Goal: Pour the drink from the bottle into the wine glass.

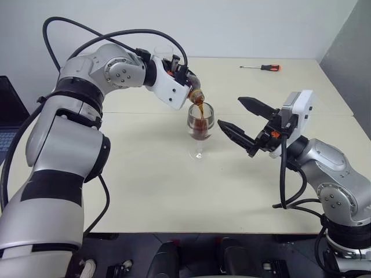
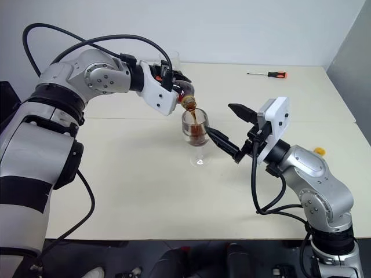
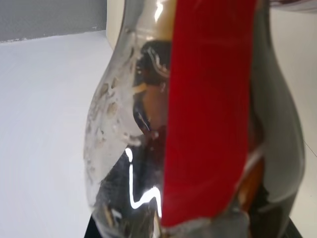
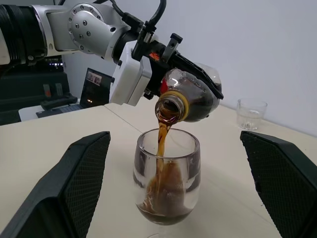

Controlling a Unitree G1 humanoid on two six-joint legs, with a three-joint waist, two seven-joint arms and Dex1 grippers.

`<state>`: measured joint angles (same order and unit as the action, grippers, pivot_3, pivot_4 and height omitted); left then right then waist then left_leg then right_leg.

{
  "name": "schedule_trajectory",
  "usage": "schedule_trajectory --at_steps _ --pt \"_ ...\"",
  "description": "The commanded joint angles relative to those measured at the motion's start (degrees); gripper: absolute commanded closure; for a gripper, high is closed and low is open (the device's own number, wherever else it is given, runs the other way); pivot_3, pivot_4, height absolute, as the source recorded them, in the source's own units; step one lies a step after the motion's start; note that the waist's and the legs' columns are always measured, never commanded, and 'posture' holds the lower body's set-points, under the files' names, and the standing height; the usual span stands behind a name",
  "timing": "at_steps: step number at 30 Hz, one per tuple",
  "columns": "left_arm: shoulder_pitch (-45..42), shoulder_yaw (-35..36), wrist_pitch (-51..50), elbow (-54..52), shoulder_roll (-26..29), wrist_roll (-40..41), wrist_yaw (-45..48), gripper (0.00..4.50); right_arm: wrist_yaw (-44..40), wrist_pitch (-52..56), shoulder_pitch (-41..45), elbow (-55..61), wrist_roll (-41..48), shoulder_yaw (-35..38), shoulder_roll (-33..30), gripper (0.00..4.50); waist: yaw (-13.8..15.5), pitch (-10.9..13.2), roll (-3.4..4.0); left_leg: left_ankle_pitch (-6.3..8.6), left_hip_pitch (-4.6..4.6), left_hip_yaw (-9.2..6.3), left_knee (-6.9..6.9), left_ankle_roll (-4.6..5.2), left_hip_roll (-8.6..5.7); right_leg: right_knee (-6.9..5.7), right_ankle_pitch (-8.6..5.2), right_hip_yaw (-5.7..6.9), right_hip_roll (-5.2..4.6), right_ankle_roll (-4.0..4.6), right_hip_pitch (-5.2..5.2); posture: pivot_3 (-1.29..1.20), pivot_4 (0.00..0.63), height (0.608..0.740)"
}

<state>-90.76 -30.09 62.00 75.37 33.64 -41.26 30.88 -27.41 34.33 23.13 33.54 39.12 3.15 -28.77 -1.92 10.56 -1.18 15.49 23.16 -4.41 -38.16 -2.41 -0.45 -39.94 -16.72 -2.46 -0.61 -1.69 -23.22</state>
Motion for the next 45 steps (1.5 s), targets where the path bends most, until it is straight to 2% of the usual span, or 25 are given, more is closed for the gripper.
schedule_trajectory --at_steps 1,45 --pt "-2.96 0.4 0.43 0.0 0.86 0.49 -1.03 3.19 0.08 -0.22 0.69 2.13 0.48 0.47 0.04 0.0 0.0 0.0 0.0 0.0 0.0 0.0 0.0 0.0 0.0 0.0 0.0 0.0 0.0 0.0 0.0 0.0 0.15 0.74" --pt "-3.45 -1.29 0.74 0.4 1.14 -1.1 -3.45 3.19 -1.62 -1.22 -0.95 1.68 -0.35 0.62 0.01 0.0 0.0 0.0 0.0 0.0 0.0 0.0 -0.02 0.0 -0.01 -0.02 0.0 0.01 0.0 0.0 0.0 0.0 0.15 0.74"
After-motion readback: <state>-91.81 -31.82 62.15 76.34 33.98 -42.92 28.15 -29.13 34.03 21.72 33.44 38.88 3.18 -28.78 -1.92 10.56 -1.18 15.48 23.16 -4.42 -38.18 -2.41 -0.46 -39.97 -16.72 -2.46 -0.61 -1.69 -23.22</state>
